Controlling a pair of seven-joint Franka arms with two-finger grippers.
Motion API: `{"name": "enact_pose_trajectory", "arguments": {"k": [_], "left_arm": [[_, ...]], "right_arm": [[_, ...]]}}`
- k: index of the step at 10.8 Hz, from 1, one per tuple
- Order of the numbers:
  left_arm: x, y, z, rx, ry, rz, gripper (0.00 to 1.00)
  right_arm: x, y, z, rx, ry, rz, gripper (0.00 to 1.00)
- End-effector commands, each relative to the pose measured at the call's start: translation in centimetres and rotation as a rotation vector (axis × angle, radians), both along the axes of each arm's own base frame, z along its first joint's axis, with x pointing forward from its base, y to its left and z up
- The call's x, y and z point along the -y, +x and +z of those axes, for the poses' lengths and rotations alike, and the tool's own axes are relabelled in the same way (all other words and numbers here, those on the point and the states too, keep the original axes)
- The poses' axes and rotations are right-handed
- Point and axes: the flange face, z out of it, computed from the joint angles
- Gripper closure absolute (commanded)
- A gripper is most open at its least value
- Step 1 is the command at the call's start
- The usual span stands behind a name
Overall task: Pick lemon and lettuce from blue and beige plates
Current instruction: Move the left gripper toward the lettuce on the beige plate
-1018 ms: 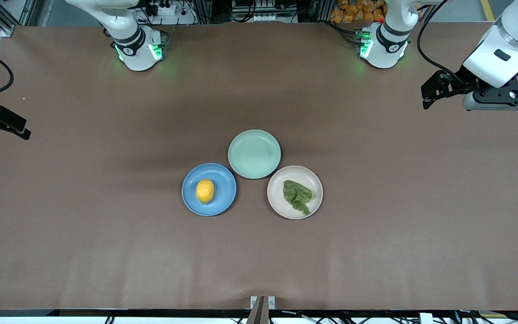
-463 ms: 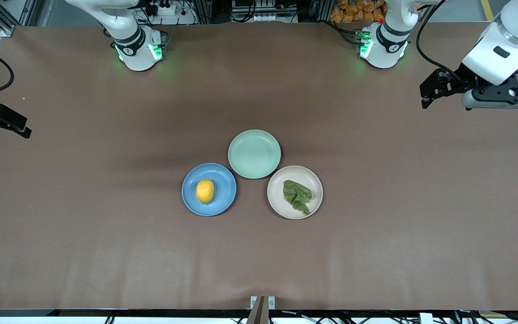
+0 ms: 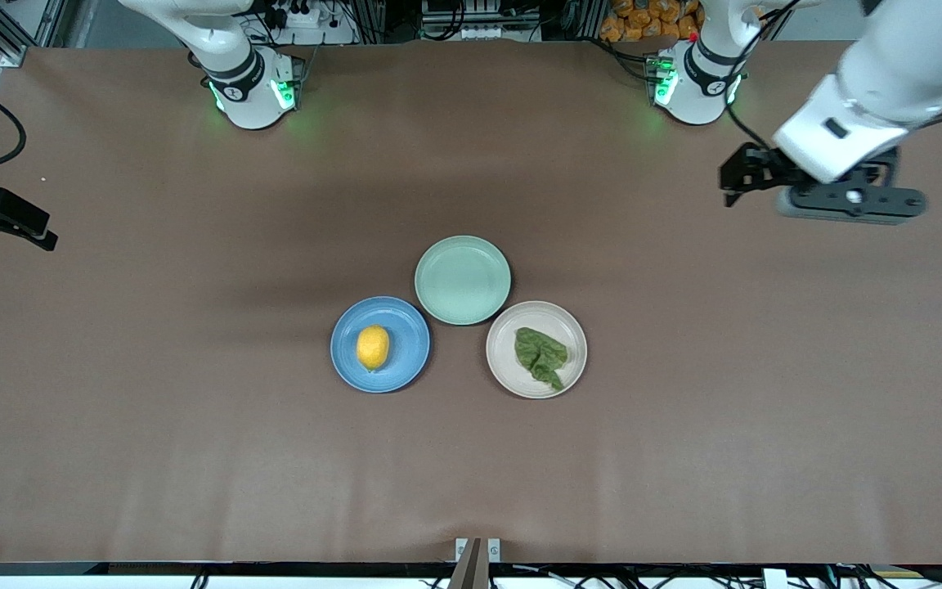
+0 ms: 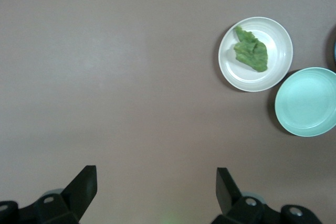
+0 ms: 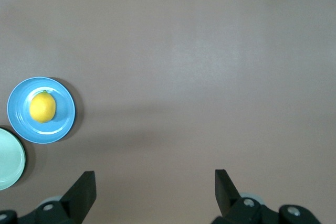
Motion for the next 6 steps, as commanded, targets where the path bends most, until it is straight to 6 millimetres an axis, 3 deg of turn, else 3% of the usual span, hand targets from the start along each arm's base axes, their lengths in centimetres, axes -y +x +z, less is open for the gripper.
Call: {"name": "enact_pose_trajectory", "arguments": {"k": [1,6], "left_arm": [[0.2,0.8,-0.8,-0.019,0.004,0.017,0.00],[3.7,3.5,-7.1,-0.078,-0.027,-0.040,0.00]], "right_arm": [[0.2,-0.4,0.7,0.006,-0.004,-0.006,0.00],[0.6,0.1,0.6,0.027,-0.039,0.002,0.00]]}}
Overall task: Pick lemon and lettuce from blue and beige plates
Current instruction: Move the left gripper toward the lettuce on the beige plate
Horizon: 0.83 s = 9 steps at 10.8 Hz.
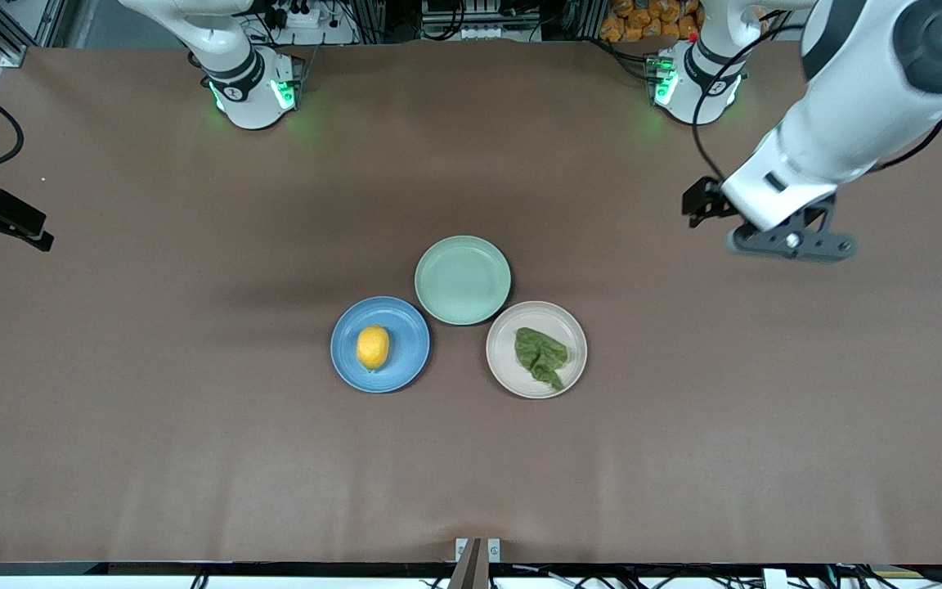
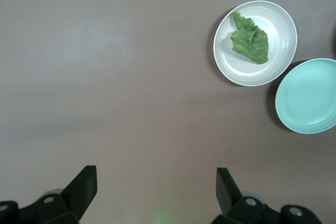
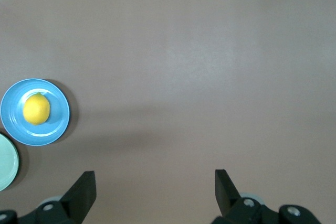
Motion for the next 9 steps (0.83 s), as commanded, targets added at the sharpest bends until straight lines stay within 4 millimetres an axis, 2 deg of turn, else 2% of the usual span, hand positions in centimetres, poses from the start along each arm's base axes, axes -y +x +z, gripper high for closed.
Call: {"name": "enact_pose_trajectory", "arguments": {"k": [1,5,6,9], "left_arm": [[2.0,1.3,-2.3,-0.004,-0.027,-0.023,0.00],[4.1,3.6,-7.8,-0.013,-0.037,-0.024,0.00],[5.3,3.9,-9.6,-0.019,-0.037,-0.035,0.00],[6.1,5.4,-13.2,-0.002,-0.056,0.038,0.00]], "right_arm": [[0.2,-0.1,0.4,0.012,-0.017,0.005,0.00],[0.1,0.0,0.2,0.007,-0.015,0.006,0.00],[0.3,1.1,-1.9,-0.027,-0.007,0.002,0.00],[-0.8,1.4,-2.5,-0.039,0.003,0.010,0.00]]}}
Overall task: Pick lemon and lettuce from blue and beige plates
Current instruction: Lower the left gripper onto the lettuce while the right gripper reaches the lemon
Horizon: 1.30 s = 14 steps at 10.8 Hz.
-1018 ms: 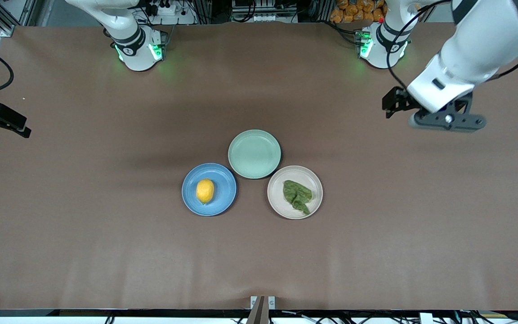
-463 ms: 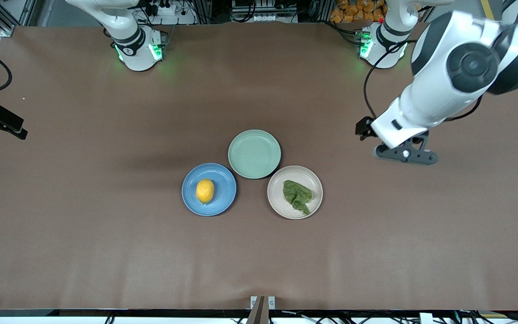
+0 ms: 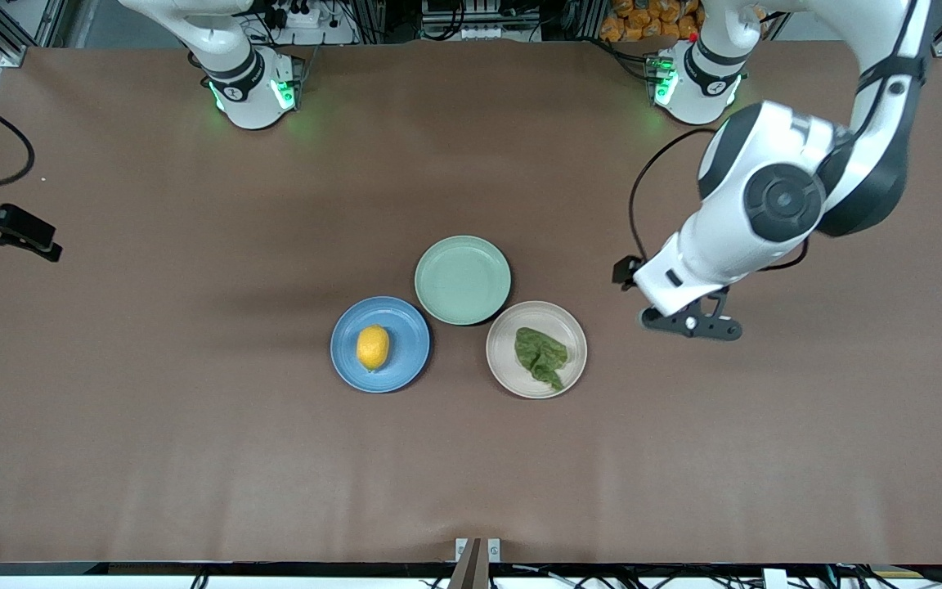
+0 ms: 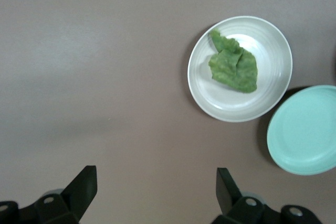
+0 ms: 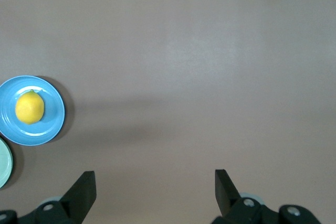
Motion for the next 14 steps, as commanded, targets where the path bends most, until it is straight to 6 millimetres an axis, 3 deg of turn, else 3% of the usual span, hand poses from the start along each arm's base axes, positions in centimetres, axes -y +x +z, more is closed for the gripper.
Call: {"name": "enact_pose_trajectory", "arguments": {"k": [1,6,9,14], "left_arm": [[0.6,1.2,-1.6,0.011,-0.021,0.057,0.00],[3.4,2.1,-5.7,0.058,-0.048,0.162,0.00],[4.4,2.6,-7.8,0.071,-0.060,0.253,0.00],[7.7,2.8,-12.6,0.124,-0.102,0.306,0.00]], "right_arm": [[-1.1,0.1,0.1,0.000,0.001,0.012,0.00],[-3.5,1.7,-3.9,-0.075,0.006,0.049,0.00],[-7.4,2.9,-6.3,-0.078,0.003,0.044,0.00],[-14.1,5.6,-12.8,-0.083,0.085,-0.061,0.00]]}}
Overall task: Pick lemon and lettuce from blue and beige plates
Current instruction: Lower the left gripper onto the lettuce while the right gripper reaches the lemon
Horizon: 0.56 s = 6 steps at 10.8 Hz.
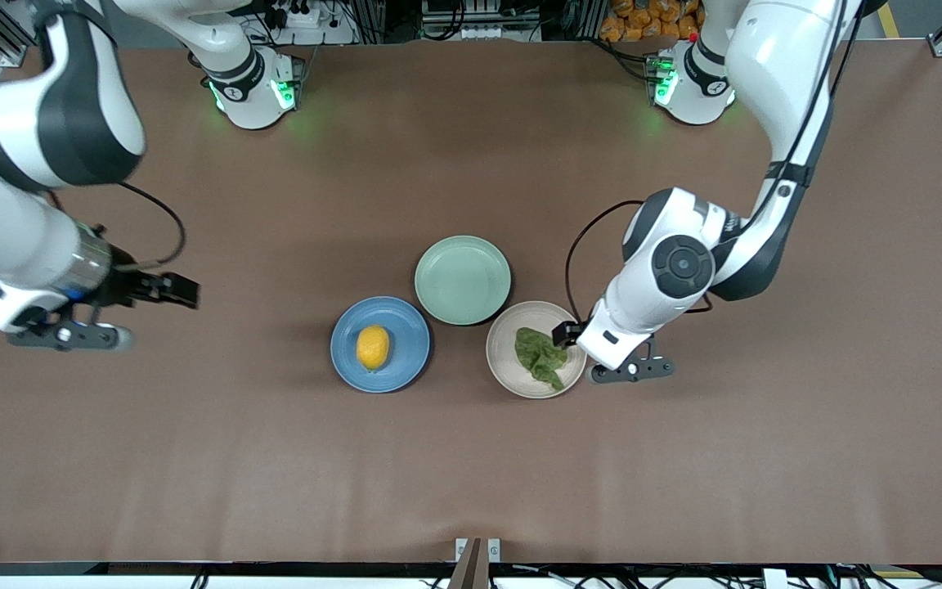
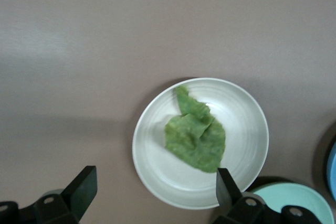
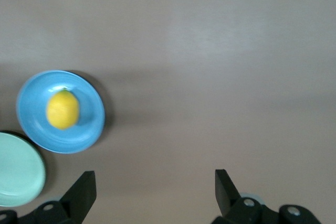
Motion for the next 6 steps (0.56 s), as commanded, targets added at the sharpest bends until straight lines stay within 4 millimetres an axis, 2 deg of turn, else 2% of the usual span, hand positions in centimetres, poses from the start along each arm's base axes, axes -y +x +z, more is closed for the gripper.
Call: {"name": "enact_pose_trajectory", "arguments": {"k": [1,3,6], "left_arm": [[1.4,0.4,-2.1,0.037,-0.011,0.031,0.00],[3.1,-0.1,-4.6,0.073,0.013,0.018,0.00],[4.8,-0.7,-7.4,0.105,0.017,0.058,0.00]], "right_arm": [[-2.4,1.0,-2.7,-0.003,0.026,-0.053,0.00],[-5.1,1.7,-5.3,0.013,0.024,-0.105,0.00],[-8.0,2.2,-8.6,0.024,0.022,-0.159,0.00]]}}
